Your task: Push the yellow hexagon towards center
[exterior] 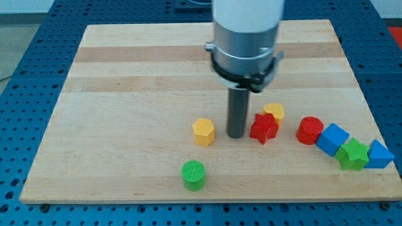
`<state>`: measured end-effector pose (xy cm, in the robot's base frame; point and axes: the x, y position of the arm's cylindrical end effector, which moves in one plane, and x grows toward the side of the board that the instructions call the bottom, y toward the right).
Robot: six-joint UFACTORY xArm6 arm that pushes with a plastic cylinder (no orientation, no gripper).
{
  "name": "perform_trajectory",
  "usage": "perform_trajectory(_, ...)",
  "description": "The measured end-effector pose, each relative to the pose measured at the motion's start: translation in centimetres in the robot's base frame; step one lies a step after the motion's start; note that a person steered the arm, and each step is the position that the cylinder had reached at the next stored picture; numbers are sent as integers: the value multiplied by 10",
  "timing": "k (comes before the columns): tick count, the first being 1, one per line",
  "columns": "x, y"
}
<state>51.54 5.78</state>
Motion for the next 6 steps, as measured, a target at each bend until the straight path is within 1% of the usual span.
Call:
perform_trajectory(1,27,10)
perform_trajectory(2,30,-20)
perform_trajectory(4,-28,-97)
perform_trajectory(5,-20,-76)
perform_trajectory(6,7,-3)
